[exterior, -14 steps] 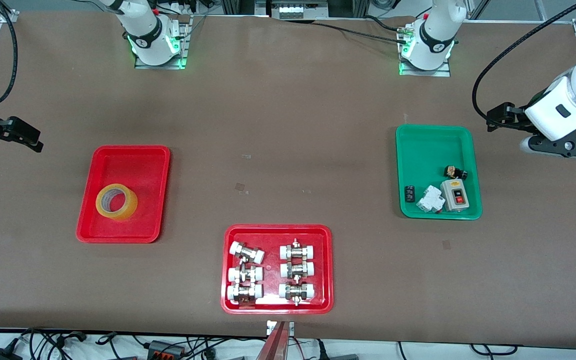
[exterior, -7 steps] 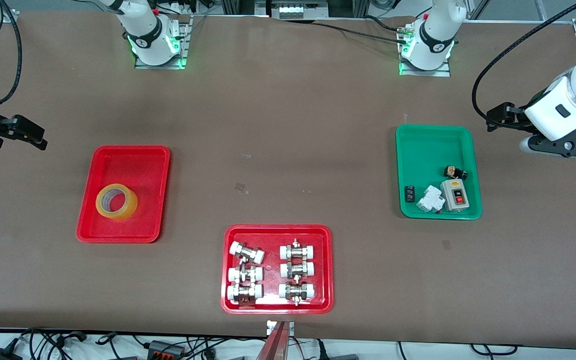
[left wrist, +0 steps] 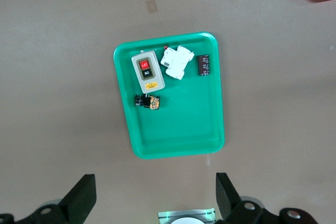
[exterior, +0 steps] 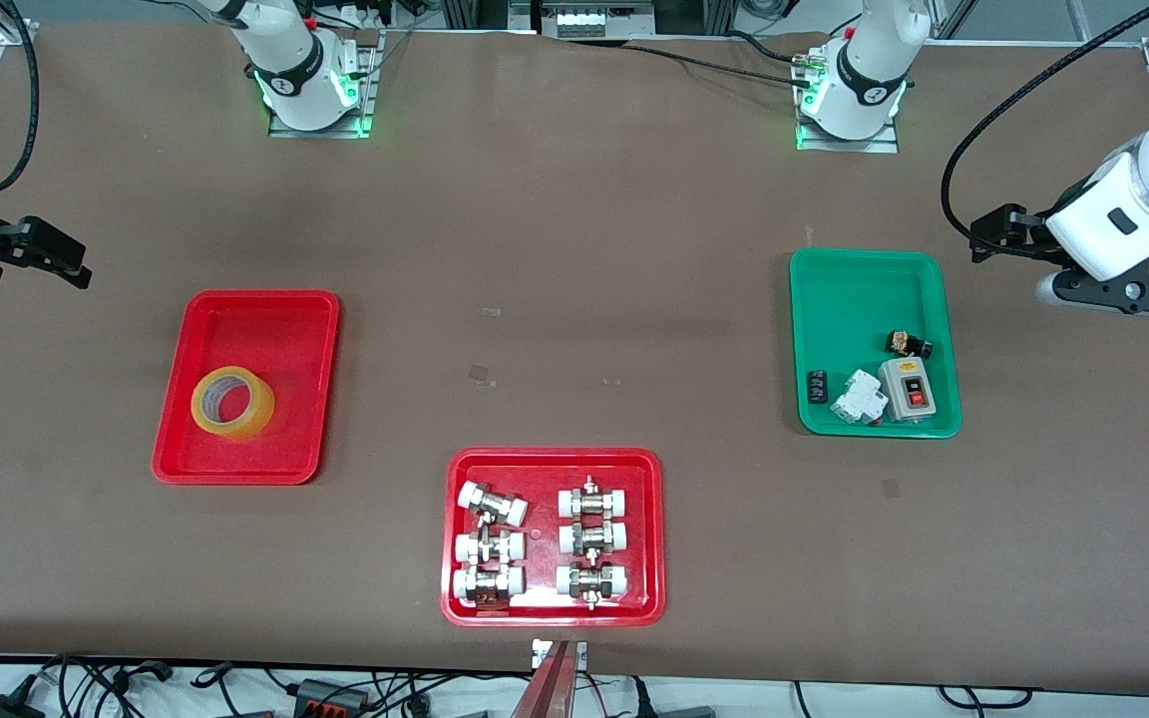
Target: Left arm passes tape to right arm into tray
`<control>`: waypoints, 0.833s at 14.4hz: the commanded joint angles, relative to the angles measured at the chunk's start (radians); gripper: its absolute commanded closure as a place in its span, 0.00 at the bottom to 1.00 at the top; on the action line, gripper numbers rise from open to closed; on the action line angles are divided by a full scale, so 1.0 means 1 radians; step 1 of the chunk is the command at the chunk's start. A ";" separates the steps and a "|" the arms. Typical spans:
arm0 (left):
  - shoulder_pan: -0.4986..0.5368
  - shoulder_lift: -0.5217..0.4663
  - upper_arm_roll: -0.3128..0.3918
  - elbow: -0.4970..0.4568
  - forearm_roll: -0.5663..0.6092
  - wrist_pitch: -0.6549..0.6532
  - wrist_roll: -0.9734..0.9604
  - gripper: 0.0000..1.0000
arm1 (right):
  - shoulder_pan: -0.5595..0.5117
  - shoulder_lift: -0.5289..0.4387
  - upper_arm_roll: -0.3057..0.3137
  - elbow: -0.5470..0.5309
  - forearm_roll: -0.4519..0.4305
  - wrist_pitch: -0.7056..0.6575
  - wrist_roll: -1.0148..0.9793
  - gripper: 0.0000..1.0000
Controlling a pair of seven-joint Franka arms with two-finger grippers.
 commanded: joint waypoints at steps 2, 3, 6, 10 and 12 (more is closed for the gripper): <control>-0.003 -0.001 0.002 -0.001 -0.016 -0.002 0.020 0.00 | -0.008 -0.019 0.001 -0.015 0.017 -0.059 -0.020 0.00; -0.007 -0.001 0.002 -0.001 -0.016 -0.002 0.018 0.00 | -0.008 -0.027 0.000 -0.023 0.017 -0.065 -0.022 0.00; -0.013 -0.001 0.001 -0.001 -0.011 -0.001 0.029 0.00 | -0.007 -0.044 0.000 -0.040 0.015 -0.057 -0.025 0.00; -0.001 -0.003 0.002 -0.001 -0.016 -0.022 0.034 0.00 | -0.007 -0.082 0.000 -0.118 0.013 0.012 -0.037 0.00; -0.003 -0.001 0.002 0.002 -0.016 -0.027 0.034 0.00 | -0.007 -0.087 0.000 -0.121 0.013 0.013 -0.037 0.00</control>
